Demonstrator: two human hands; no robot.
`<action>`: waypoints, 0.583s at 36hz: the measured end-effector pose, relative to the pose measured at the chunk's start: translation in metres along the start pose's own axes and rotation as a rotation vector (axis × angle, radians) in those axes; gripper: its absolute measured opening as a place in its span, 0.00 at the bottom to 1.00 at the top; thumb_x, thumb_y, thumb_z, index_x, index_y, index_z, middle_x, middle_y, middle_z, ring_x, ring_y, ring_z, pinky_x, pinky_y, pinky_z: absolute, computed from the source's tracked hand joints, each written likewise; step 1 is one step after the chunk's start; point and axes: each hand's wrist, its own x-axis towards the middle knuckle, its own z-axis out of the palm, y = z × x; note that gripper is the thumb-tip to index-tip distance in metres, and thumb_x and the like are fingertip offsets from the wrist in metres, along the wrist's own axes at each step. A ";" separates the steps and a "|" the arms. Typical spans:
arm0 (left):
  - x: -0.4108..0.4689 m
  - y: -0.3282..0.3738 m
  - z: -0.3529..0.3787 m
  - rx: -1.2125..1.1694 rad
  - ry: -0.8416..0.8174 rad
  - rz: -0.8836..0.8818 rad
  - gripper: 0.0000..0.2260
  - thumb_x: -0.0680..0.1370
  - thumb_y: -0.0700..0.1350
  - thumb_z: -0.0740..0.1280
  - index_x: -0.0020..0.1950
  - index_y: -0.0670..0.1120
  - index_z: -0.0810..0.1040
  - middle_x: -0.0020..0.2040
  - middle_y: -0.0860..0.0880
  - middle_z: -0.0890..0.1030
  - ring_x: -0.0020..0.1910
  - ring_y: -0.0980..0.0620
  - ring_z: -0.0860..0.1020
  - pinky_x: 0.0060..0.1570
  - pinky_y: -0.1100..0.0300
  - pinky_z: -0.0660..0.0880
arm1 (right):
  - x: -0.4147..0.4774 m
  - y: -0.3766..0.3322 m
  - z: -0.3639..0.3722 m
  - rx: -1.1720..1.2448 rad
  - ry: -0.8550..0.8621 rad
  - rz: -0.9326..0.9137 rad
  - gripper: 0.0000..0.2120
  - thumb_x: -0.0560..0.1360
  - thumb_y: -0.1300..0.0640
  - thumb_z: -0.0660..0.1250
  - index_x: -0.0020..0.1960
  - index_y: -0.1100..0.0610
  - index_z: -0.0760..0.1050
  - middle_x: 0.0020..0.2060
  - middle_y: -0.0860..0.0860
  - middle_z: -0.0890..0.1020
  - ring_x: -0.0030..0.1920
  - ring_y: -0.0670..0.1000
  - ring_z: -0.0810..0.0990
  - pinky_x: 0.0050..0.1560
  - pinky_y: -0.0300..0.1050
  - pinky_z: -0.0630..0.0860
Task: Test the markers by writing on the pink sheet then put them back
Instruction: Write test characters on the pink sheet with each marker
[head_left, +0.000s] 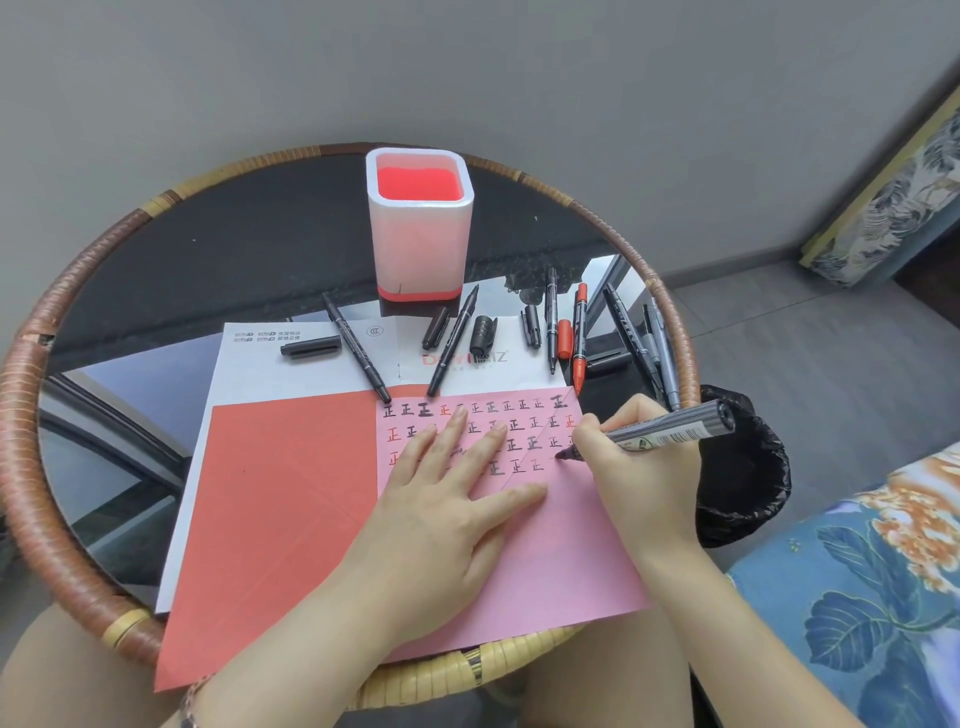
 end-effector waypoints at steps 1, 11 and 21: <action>0.000 0.000 0.000 -0.002 -0.002 -0.002 0.17 0.76 0.51 0.54 0.61 0.61 0.74 0.66 0.44 0.74 0.66 0.36 0.69 0.63 0.47 0.56 | 0.000 0.000 0.000 0.000 0.005 0.001 0.18 0.66 0.63 0.69 0.25 0.54 0.63 0.20 0.45 0.71 0.24 0.45 0.67 0.30 0.39 0.64; 0.000 0.000 -0.001 0.010 -0.004 -0.004 0.17 0.76 0.51 0.54 0.62 0.62 0.74 0.66 0.44 0.74 0.67 0.37 0.69 0.63 0.47 0.56 | 0.000 -0.003 -0.001 0.030 -0.032 0.025 0.16 0.66 0.64 0.69 0.25 0.56 0.64 0.20 0.48 0.69 0.25 0.46 0.68 0.32 0.43 0.66; 0.000 0.000 -0.001 0.010 -0.010 -0.009 0.17 0.76 0.51 0.53 0.63 0.62 0.73 0.67 0.44 0.73 0.67 0.37 0.68 0.64 0.47 0.55 | -0.002 -0.003 -0.001 0.013 -0.055 -0.050 0.19 0.65 0.66 0.69 0.24 0.54 0.63 0.21 0.46 0.71 0.24 0.44 0.68 0.29 0.36 0.63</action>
